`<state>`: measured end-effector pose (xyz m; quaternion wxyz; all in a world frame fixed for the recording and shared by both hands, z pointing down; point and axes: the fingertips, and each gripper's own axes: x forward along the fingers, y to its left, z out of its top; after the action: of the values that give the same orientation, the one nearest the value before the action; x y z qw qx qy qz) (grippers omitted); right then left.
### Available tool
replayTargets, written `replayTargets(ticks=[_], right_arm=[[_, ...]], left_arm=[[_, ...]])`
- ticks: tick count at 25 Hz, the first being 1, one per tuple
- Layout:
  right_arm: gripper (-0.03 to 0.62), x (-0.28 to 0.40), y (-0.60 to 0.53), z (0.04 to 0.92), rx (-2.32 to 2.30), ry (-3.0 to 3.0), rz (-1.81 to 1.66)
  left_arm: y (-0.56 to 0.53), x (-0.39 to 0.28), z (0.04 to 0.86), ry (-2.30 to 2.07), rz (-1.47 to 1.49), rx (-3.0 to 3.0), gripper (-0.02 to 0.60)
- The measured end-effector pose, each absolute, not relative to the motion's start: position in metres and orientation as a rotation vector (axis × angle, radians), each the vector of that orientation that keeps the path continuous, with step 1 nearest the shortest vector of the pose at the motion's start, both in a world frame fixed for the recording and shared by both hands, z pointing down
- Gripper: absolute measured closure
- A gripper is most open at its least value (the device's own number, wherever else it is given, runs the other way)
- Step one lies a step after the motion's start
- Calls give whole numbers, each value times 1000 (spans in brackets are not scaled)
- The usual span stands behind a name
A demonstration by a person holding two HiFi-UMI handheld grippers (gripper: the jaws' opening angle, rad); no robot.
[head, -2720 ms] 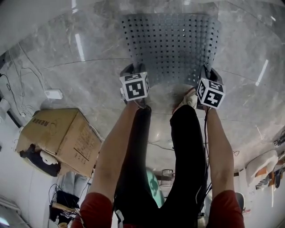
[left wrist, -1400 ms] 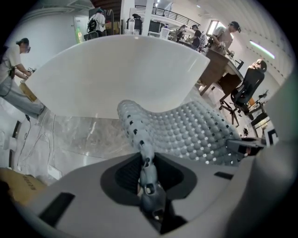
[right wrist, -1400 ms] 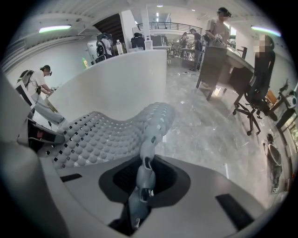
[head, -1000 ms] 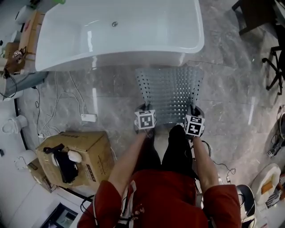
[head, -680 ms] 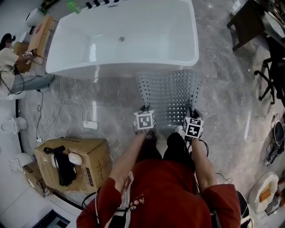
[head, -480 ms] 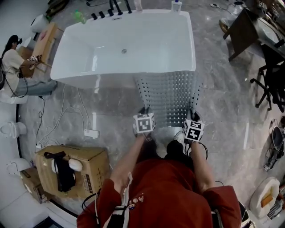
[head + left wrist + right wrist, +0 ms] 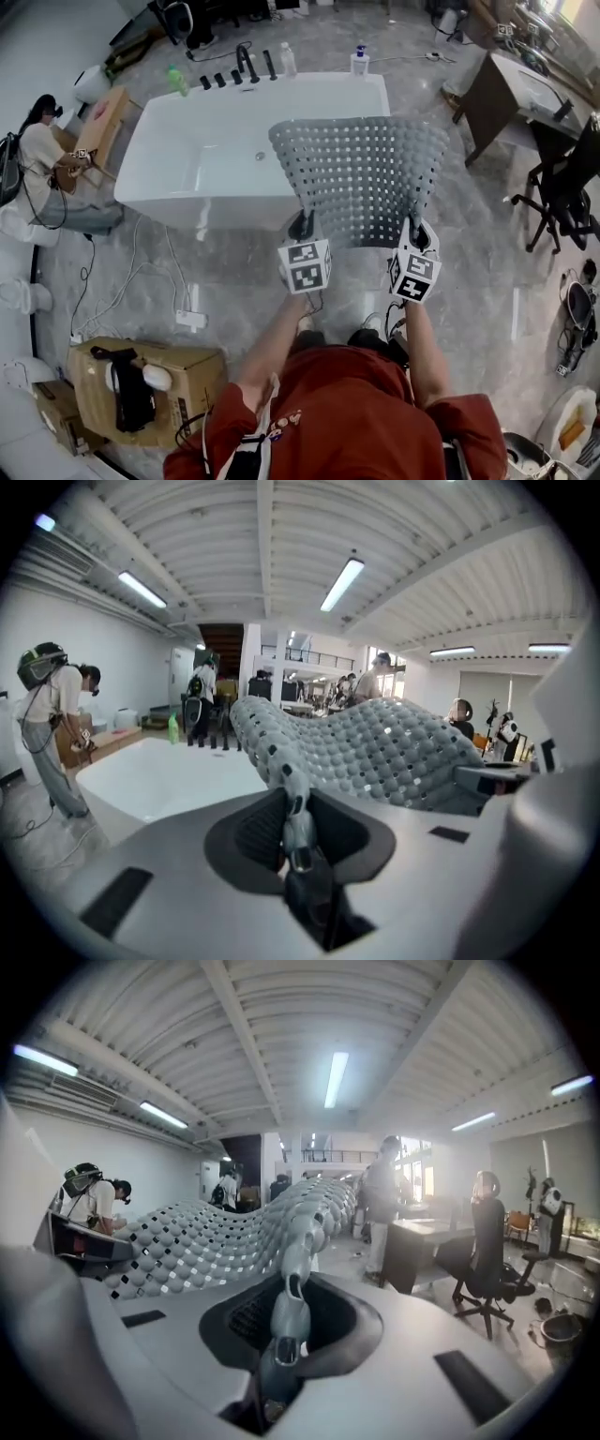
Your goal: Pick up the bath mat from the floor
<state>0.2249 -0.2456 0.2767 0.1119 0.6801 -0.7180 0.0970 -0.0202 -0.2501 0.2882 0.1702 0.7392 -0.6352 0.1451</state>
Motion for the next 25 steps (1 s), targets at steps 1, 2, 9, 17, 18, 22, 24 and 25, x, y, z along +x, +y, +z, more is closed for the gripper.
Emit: replayTargets(ticks=[1,2,9,17,18,22,24,25], right_arm=[[540,227,-249,259,2028,-2124,238],[540,228,-253,241,2057,-2139,192],[540,236,-259,124,2211,-2248,-89],[540,227,-235,16,2340,-2372,-395],[540,226,-231,6,2354,-2386,-422],[540,224,-214,-27,2405,-2435,-545],[540,225,-205,-40,2434,-2451,-628],[540,226,-199,-45,2449,-2453,-667]], left_arm=[[-254,-18,270,-1835,385,2137,503],[-257,-15,252,-1866,358,2173,503],[-260,0,135,-2057,87,2354,505],[-234,-14,16,-2222,-282,2486,505],[-229,-15,3,-2234,-334,2493,505],[-211,-17,-35,-2282,-505,2529,505],[-202,-18,-46,-2316,-577,2539,505],[-198,-18,-49,-2336,-601,2543,505]])
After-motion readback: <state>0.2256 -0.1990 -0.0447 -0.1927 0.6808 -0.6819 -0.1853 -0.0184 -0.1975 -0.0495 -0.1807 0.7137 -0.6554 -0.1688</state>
